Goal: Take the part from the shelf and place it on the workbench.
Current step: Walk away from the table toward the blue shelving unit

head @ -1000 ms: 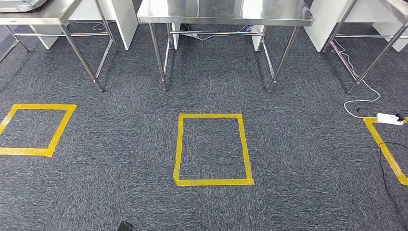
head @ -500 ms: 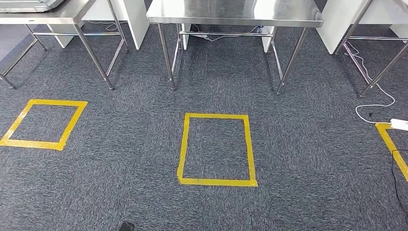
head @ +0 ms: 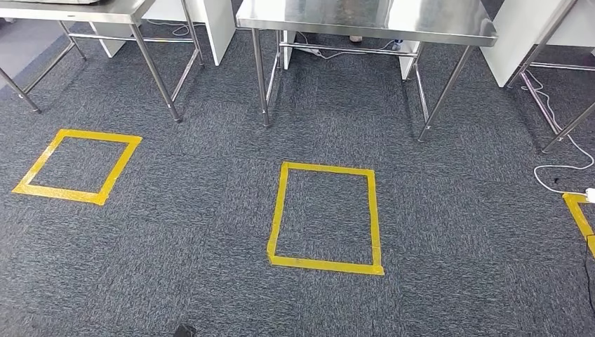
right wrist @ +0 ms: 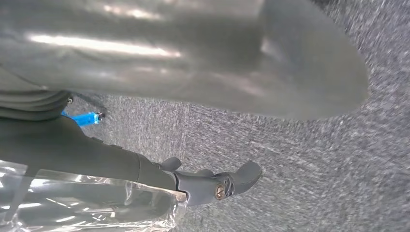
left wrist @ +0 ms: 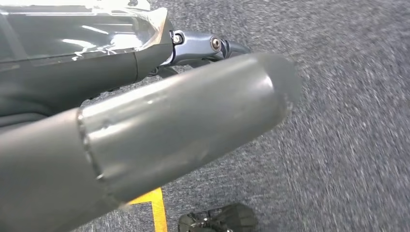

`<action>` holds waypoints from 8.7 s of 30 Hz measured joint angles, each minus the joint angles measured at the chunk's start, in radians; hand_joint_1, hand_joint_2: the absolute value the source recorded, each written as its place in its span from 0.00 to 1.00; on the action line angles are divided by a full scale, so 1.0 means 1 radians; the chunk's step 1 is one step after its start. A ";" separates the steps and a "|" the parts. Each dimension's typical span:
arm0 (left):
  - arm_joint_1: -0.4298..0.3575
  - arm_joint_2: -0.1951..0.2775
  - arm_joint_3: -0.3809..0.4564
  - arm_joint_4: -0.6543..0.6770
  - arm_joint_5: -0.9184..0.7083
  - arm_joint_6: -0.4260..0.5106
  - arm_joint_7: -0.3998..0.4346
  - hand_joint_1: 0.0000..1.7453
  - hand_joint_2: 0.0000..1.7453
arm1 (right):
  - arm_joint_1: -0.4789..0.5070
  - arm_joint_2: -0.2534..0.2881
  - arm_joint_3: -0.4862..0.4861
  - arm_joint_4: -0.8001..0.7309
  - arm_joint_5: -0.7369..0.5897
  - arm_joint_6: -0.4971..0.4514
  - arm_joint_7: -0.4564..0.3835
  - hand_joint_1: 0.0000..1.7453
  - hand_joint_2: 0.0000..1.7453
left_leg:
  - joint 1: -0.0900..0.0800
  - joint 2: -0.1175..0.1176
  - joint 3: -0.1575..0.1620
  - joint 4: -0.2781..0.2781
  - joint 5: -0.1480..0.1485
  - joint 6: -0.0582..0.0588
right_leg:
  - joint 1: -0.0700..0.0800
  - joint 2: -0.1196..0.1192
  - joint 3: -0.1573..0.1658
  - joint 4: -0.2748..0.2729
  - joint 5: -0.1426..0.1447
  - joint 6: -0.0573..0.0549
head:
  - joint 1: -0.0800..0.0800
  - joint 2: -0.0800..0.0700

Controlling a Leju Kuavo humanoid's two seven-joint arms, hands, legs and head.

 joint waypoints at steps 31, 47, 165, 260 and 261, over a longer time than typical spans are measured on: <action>-0.005 -0.005 -0.001 0.000 -0.023 -0.004 0.009 0.00 0.00 | 0.007 0.000 0.003 0.000 -0.009 0.000 0.010 0.00 0.00 | 0.010 0.000 -0.012 -0.001 0.013 -0.007 | -0.005 -0.003 0.022 -0.008 -0.015 0.015 | 0.003 0.000; 0.005 -0.005 -0.001 0.000 -0.023 -0.013 0.030 0.00 0.00 | 0.010 0.002 0.005 0.000 -0.003 0.006 0.011 0.00 0.00 | -0.005 -0.086 -0.032 0.025 0.003 -0.013 | -0.008 0.072 0.012 -0.019 0.010 -0.017 | 0.007 0.000; 0.017 -0.010 0.010 0.000 -0.027 -0.008 0.043 0.00 0.00 | 0.010 0.016 0.051 0.000 0.006 -0.001 -0.009 0.00 0.00 | 0.005 -0.083 -0.029 0.010 0.020 0.007 | -0.008 0.077 0.004 0.027 -0.027 0.024 | 0.013 0.000; 0.006 -0.016 0.011 0.000 -0.039 -0.008 0.065 0.00 0.00 | 0.001 0.014 0.075 0.000 0.016 0.018 -0.012 0.00 0.00 | 0.004 -0.130 -0.035 0.015 0.016 -0.017 | -0.012 0.093 0.004 0.006 -0.009 0.000 | 0.013 0.000; 0.008 -0.015 0.011 0.000 -0.039 -0.008 0.065 0.00 0.00 | 0.000 0.014 0.075 0.000 0.016 0.018 -0.012 0.00 0.00 | 0.006 -0.123 -0.038 0.018 0.014 -0.021 | -0.013 0.085 0.006 0.005 -0.006 -0.008 | 0.013 0.000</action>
